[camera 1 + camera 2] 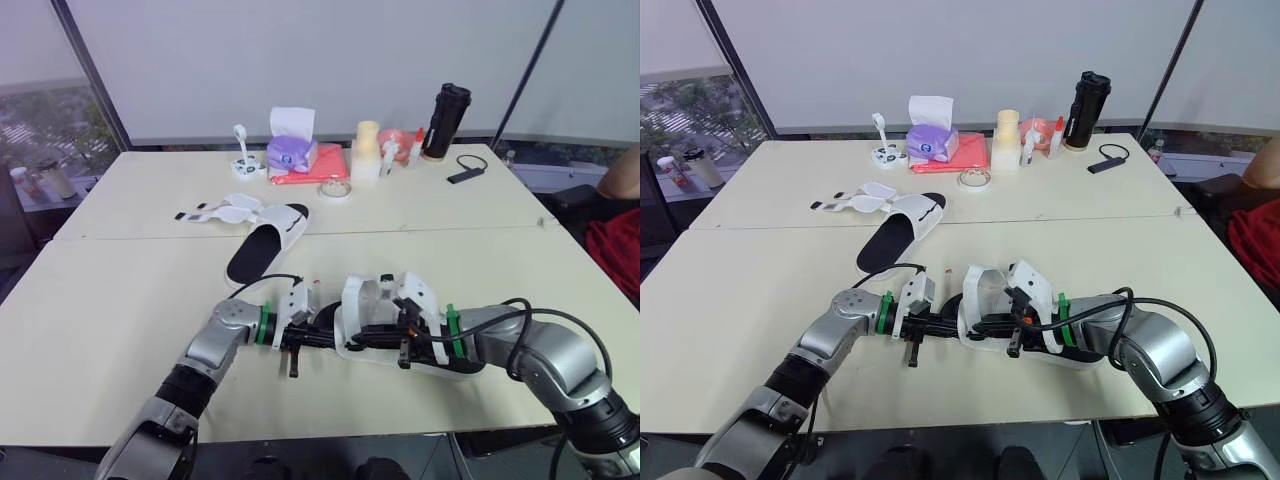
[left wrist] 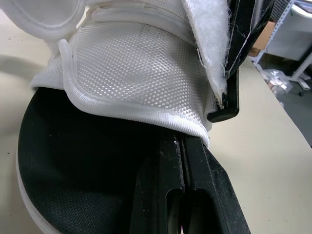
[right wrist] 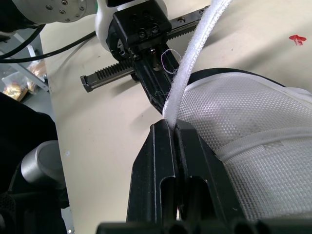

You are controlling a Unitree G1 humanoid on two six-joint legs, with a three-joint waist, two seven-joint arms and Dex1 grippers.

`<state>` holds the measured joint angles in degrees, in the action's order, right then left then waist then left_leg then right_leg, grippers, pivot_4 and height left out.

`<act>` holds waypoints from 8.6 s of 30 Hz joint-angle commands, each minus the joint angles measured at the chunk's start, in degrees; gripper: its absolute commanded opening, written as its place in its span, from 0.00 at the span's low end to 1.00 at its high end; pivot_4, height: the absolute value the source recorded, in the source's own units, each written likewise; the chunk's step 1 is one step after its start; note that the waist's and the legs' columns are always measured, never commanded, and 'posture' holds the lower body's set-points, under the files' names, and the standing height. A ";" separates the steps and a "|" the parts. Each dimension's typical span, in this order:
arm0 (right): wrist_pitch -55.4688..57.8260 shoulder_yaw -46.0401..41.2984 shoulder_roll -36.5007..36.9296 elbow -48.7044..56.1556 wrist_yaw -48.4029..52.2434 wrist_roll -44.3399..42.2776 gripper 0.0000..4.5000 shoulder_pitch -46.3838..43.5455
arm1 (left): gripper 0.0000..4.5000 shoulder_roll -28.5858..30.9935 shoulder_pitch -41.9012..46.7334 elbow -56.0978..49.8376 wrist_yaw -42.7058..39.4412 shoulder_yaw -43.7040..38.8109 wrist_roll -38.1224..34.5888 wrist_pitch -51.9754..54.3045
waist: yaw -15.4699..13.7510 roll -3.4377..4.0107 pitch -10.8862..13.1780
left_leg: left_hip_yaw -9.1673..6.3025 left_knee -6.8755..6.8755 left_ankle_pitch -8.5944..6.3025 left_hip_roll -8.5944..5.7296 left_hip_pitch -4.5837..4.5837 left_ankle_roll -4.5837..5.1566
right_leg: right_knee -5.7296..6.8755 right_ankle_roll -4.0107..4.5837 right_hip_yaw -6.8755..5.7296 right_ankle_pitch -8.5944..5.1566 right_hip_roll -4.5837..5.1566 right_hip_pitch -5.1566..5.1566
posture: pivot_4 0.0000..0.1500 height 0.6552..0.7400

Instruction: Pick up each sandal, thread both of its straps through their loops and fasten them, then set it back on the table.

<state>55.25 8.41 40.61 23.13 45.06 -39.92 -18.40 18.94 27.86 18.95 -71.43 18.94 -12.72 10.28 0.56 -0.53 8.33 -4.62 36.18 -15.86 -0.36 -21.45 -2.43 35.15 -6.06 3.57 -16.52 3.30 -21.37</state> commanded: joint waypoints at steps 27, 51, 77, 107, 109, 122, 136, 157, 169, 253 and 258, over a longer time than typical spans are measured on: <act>10.06 -8.33 -4.54 3.46 -8.93 -13.24 0.01 2.23 | 0.00 0.20 -2.83 5.95 3.01 2.92 4.82 1.29 | -1.10 0.27 0.02 | 0.03 -0.06 0.18 -0.01 -1.03 0.22 | -0.05 0.06 -0.58 0.01 0.39 -0.77 | 1.00 1.00; 12.60 -29.78 3.72 16.97 -11.21 -32.59 0.99 15.93 | 0.00 0.94 -2.77 3.42 -0.10 3.18 2.65 4.63 | -1.36 0.23 0.05 | 0.03 -0.04 0.18 -0.02 -1.15 0.22 | -0.07 0.06 -0.66 0.01 0.39 -0.65 | 1.00 1.00; -0.25 -8.22 -6.67 11.76 -16.11 -11.75 0.99 20.64 | 0.00 0.90 -2.87 2.32 -0.13 4.02 2.38 6.06 | -1.03 0.12 0.15 | -0.03 -0.03 0.19 0.04 -0.88 0.23 | 0.03 -0.03 -0.86 -0.08 -0.11 -0.44 | 1.00 1.00; 2.50 -10.90 7.63 19.95 -1.71 -22.34 0.01 28.16 | 0.00 0.40 -2.67 4.16 0.69 3.87 3.21 4.68 | -1.24 0.12 0.09 | -0.09 -0.02 0.19 -0.01 -0.82 0.23 | 0.06 -0.28 -1.01 -0.06 -0.10 -0.27 | 1.00 1.00; 2.52 -12.47 4.99 18.23 -4.71 -26.54 0.01 25.47 | 0.00 0.32 -2.52 4.50 0.67 3.87 3.31 4.47 | -1.23 0.12 0.10 | -0.10 -0.03 0.19 -0.01 -0.82 0.23 | 0.06 -0.29 -1.02 -0.06 -0.10 -0.26 | 1.00 1.00; -0.25 -15.34 -14.25 0.83 -32.02 -38.44 0.01 11.11 | 0.00 -0.11 -1.75 6.18 1.38 3.75 3.69 3.21 | -1.29 0.26 0.12 | -0.10 0.04 0.21 -0.03 -0.59 0.24 | 0.07 -0.08 -0.96 -0.13 0.00 -0.05 | 1.00 1.00; -1.46 -18.86 -7.06 3.28 -27.91 -34.89 0.99 5.16 | 0.00 0.04 -2.25 5.91 1.59 3.73 3.50 3.36 | -1.09 0.34 0.08 | -0.04 0.06 0.23 -0.05 -0.54 0.27 | 0.09 -0.07 -0.93 -0.12 0.16 0.00 | 1.00 1.00; -8.07 -0.23 -3.65 -13.91 -4.05 -2.76 0.87 -9.91 | 0.00 -0.58 -2.94 6.02 3.03 3.35 3.74 2.66 | -1.18 0.35 0.06 | -0.05 0.07 0.23 -0.19 -0.54 0.27 | 0.09 -0.11 -0.98 -0.10 0.17 0.02 | 1.00 1.00; -3.85 -4.88 -6.18 -12.02 -1.74 -4.67 0.01 -9.89 | 0.00 -0.52 -3.13 5.82 3.47 3.20 3.74 2.65 | -1.21 0.35 0.06 | -0.07 0.05 0.23 -0.18 -0.46 0.27 | 0.11 -0.10 -0.98 -0.10 0.22 0.06 | 1.00 1.00; 16.73 -24.85 -13.26 -11.65 -12.04 -30.39 1.00 5.57 | 0.99 16.63 -4.87 -29.72 5.18 -13.86 -17.04 25.91 | 0.47 0.46 1.97 | 0.07 0.02 0.30 0.11 -1.12 0.19 | 1.02 -0.19 -0.71 -0.07 -0.50 -1.14 | 1.00 1.00; 15.66 -26.53 -16.90 -15.82 -16.74 -31.10 0.69 2.13 | 1.00 16.78 -5.63 -30.02 6.10 -14.14 -17.31 26.01 | 0.18 0.48 2.01 | 0.06 0.01 0.35 0.11 -1.18 0.09 | 1.05 -0.19 -0.72 -0.07 -0.50 -1.21 | 1.00 1.00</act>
<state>71.81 -16.37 24.13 6.84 28.84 -68.57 -15.23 35.41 22.19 -9.16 -65.73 5.81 -29.28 36.70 0.74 -0.05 10.34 -4.56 36.20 -15.47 -0.26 -22.68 -2.40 36.21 -6.25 2.85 -16.59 2.82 -22.61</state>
